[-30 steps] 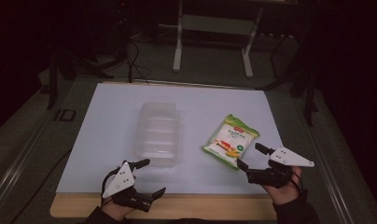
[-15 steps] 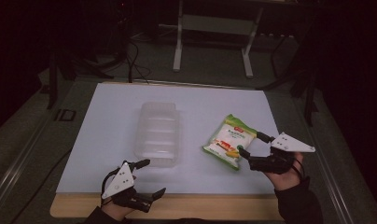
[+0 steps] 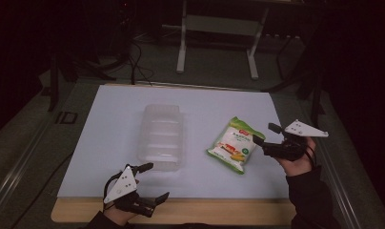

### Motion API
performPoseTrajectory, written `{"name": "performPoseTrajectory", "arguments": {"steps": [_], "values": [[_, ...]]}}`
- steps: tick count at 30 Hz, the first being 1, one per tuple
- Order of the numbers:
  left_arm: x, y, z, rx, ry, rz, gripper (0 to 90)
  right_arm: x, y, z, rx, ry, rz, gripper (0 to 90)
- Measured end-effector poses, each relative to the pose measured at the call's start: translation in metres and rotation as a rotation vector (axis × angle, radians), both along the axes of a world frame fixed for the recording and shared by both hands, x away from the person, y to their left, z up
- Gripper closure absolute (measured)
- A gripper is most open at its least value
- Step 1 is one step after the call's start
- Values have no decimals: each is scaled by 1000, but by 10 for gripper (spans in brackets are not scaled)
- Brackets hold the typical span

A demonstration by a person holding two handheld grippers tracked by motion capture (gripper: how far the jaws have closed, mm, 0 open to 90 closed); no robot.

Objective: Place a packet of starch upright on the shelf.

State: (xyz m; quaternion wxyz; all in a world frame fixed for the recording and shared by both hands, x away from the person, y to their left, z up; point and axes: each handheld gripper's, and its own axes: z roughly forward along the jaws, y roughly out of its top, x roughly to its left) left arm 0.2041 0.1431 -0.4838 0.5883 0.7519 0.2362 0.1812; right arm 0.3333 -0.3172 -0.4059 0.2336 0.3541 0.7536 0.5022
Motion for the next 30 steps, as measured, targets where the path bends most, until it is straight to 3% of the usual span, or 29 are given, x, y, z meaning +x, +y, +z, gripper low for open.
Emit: {"name": "performPoseTrajectory", "arguments": {"steps": [4, 13, 21, 27, 30], "values": [[0, -1, -1, 6, 4, -3, 6, 11, -6, -4, -17, 3, -27, 189], [0, -1, -1, 3, 5, -2, 6, 34, -20, -23, -34, 54, -63, 216], [1, -2, -2, 9, 13, -9, 6, 50, -24, -42, -26, 102, -81, 229], [1, -3, -3, 9, 14, -9, 6, 71, -23, -69, -83, 157, -74, 256], [1, -3, -3, 9, 16, -13, 6, 77, -26, -78, -70, 183, -81, 256]]}}
